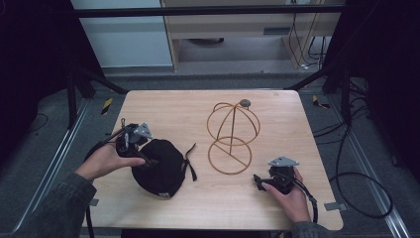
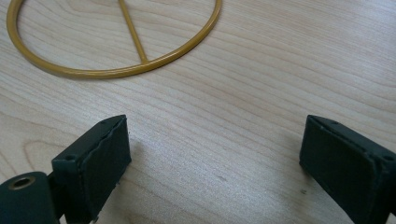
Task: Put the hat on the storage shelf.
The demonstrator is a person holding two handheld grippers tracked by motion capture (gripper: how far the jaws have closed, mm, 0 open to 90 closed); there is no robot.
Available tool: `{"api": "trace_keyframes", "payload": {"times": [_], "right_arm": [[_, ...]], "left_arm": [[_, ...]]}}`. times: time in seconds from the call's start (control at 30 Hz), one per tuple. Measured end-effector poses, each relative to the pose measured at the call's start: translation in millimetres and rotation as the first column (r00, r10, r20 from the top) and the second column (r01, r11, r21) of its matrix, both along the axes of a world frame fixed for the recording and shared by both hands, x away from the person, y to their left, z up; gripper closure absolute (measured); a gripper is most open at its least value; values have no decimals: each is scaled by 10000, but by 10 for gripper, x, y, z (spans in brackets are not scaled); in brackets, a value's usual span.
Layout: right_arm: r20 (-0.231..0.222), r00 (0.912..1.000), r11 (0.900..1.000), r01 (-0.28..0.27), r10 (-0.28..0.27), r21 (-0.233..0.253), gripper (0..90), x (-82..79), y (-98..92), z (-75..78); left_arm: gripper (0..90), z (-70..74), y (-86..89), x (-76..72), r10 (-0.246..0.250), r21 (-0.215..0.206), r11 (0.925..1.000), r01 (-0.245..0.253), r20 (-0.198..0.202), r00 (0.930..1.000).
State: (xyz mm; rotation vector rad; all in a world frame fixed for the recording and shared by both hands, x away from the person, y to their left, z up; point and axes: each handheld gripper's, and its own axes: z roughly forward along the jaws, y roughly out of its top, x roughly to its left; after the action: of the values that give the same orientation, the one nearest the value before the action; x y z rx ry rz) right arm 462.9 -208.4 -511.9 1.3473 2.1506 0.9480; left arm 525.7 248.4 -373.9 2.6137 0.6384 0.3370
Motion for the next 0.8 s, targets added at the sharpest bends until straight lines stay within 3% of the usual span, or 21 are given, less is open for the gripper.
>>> {"api": "trace_keyframes", "payload": {"times": [0.17, 0.43, 0.8], "right_arm": [[-2, 10000, 10000, 0, 0, -1, 89, 0, 0, 0], [-2, 10000, 10000, 1, -1, -1, 89, 0, 0, 0], [0, 10000, 10000, 0, 0, -4, 89, 0, 0, 0]], "left_arm": [[38, -18, -44, 34, -107, 251, 9996, 108, -54, 9999], [66, -69, -46, 79, 7, 250, 9997, -4, -146, 9999], [172, -120, -55, 83, -70, 291, 9995, 81, -375, 9993]]}}
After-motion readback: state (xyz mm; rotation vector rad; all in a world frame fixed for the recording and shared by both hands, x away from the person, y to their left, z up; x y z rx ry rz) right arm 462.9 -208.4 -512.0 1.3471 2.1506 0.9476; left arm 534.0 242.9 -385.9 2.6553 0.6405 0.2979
